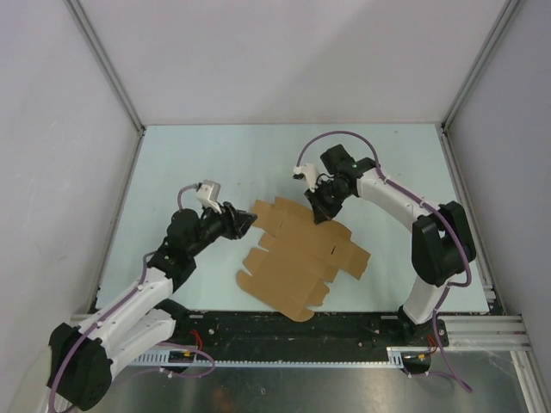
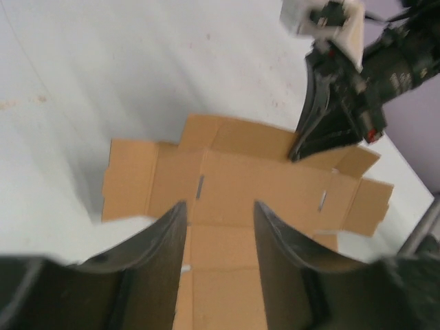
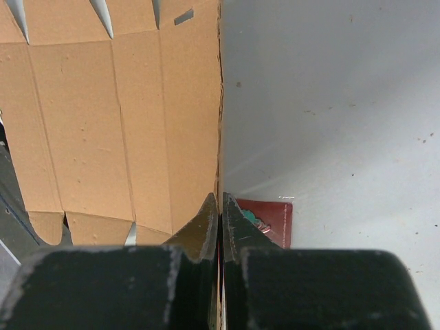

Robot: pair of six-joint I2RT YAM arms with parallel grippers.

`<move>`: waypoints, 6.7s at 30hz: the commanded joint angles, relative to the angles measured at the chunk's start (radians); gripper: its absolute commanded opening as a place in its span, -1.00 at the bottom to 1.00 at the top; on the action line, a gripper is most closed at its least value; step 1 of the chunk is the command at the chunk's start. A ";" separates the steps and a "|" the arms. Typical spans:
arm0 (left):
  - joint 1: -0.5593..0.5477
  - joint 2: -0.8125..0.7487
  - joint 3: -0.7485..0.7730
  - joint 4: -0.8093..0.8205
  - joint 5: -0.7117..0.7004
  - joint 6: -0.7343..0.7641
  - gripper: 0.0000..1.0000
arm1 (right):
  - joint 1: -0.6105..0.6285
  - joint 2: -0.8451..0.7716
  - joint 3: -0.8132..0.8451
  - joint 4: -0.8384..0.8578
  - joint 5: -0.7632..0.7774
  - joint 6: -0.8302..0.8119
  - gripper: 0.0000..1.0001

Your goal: Fold the paper box

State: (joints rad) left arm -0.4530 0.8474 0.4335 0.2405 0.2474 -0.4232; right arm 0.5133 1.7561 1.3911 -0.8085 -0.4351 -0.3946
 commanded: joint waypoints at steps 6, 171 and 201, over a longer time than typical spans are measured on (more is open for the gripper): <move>0.030 -0.045 -0.116 0.256 -0.164 -0.303 -0.34 | 0.013 -0.079 -0.038 0.081 -0.013 0.037 -1.00; -0.082 0.392 -0.225 0.448 0.127 -0.034 -0.17 | 0.016 -0.086 -0.112 0.103 -0.234 0.045 -1.00; -0.196 0.613 -0.141 0.471 0.084 -0.037 -0.32 | 0.021 -0.069 -0.121 0.123 -0.228 0.059 -1.00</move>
State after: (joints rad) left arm -0.6357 1.4311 0.2634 0.6907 0.3420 -0.4553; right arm 0.5293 1.6863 1.2686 -0.7197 -0.6445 -0.3408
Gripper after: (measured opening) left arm 0.340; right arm 0.014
